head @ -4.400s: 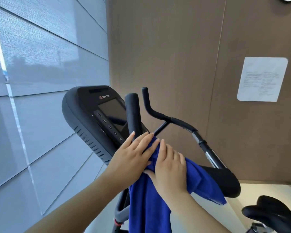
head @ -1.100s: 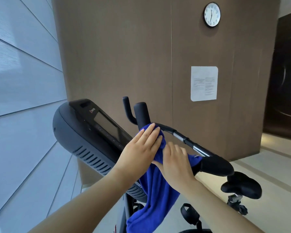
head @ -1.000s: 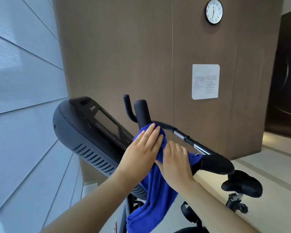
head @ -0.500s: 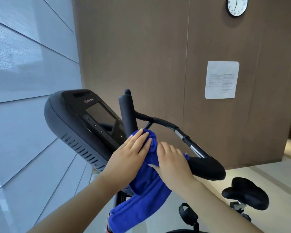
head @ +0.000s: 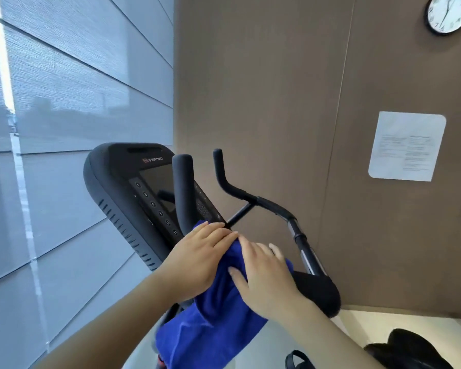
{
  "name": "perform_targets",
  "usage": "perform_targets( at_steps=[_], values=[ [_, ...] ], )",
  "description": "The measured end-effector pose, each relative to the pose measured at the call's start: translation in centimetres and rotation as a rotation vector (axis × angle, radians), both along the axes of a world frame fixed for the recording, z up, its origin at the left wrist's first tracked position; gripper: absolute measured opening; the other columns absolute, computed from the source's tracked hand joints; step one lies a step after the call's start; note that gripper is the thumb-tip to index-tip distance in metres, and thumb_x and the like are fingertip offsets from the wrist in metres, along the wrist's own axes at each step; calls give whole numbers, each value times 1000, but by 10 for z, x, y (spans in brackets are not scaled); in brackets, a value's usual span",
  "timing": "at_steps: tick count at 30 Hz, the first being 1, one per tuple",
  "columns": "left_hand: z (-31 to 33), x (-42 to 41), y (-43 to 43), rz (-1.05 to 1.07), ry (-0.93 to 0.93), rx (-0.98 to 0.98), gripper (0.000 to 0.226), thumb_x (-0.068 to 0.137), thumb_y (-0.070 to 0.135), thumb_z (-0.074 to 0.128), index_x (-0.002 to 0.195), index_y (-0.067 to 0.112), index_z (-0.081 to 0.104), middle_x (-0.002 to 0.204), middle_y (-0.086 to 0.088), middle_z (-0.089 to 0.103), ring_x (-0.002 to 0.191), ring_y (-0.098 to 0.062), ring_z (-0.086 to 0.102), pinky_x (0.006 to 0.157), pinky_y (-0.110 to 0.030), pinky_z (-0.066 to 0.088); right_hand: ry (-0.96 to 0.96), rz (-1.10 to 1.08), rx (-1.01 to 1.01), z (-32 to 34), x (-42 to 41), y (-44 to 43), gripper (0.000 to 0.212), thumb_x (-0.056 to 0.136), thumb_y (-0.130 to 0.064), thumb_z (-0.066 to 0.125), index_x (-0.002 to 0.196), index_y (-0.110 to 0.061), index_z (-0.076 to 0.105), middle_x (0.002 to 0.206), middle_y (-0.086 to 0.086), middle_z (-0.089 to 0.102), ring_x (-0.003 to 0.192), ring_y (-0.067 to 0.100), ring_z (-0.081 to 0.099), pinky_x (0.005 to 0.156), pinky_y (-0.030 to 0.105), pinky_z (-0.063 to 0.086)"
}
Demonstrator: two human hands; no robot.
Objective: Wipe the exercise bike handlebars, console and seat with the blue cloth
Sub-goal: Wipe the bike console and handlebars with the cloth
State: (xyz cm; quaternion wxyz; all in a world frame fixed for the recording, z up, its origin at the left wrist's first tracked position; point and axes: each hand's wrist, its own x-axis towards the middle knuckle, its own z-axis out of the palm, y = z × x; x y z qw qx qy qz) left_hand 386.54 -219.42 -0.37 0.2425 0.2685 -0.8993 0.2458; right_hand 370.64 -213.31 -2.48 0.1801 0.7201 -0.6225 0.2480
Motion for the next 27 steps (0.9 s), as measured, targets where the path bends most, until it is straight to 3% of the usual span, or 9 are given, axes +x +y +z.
perform_targets(
  at_steps=[2, 5, 9, 11, 14, 18, 21, 25, 27],
  values=[
    [1, 3, 1, -53, 3, 40, 56, 84, 17, 27, 136, 18, 44, 135, 5, 50, 130, -16, 39, 114, -30, 21, 80, -40, -6, -13, -2, 1, 70, 89, -55, 41, 142, -14, 22, 137, 1, 45, 125, 21, 41, 111, 45, 23],
    [2, 5, 6, -70, -6, 65, 55, 85, 15, 27, 138, 15, 42, 138, 2, 47, 132, -18, 36, 112, -31, 20, 102, -83, -24, -15, 2, -3, 70, 89, -51, 47, 141, -11, 23, 133, 5, 49, 123, 23, 44, 110, 44, 22],
    [-8, 0, 11, 51, -66, 72, 75, 75, 35, 48, 145, 16, 28, 146, 3, 35, 139, -16, 21, 116, -35, 10, 37, -42, -66, -14, 2, -1, 58, 87, -41, 59, 132, -9, 42, 120, 4, 61, 110, 21, 56, 104, 41, 33],
    [-10, -5, 13, 120, -105, 32, 80, 68, 35, 57, 142, 15, 34, 143, 2, 40, 137, -18, 28, 116, -38, 17, 43, -57, -96, -14, 0, 0, 56, 80, -40, 68, 123, -9, 52, 108, 3, 67, 100, 20, 62, 97, 39, 43],
    [-9, -11, 11, 165, -117, -83, 65, 67, 31, 64, 129, 12, 53, 126, -2, 58, 120, -23, 52, 106, -42, 37, 101, -94, -174, -17, -1, -1, 56, 72, -41, 76, 113, -7, 61, 95, 4, 70, 86, 20, 67, 84, 37, 52],
    [-15, -17, 6, 173, -33, -191, 48, 79, 22, 39, 120, 9, 60, 116, -6, 64, 110, -26, 59, 99, -42, 43, 158, -123, -242, -22, 0, -2, 53, 77, -40, 69, 116, -6, 61, 94, 5, 69, 85, 20, 66, 82, 37, 52],
    [-26, -19, 2, 181, 29, -244, 45, 80, 16, 38, 117, 6, 62, 116, -8, 65, 111, -27, 59, 103, -42, 37, 143, -144, -273, -26, 3, -1, 47, 78, -32, 70, 116, -6, 60, 93, 5, 70, 85, 20, 66, 83, 37, 52],
    [-44, -22, -1, 180, 186, -235, 46, 74, 8, 54, 119, 3, 60, 119, -12, 63, 119, -30, 52, 105, -43, 27, 77, -157, -331, -35, 9, -1, 49, 73, -27, 74, 117, -8, 62, 102, 7, 70, 93, 22, 67, 87, 38, 51],
    [-50, -23, -1, 161, 241, -211, 59, 65, 3, 67, 123, 3, 55, 119, -14, 62, 121, -29, 43, 105, -47, 27, 62, -154, -351, -40, 10, 1, 51, 71, -26, 76, 117, -9, 63, 107, 6, 70, 97, 22, 66, 89, 38, 51]
  ],
)
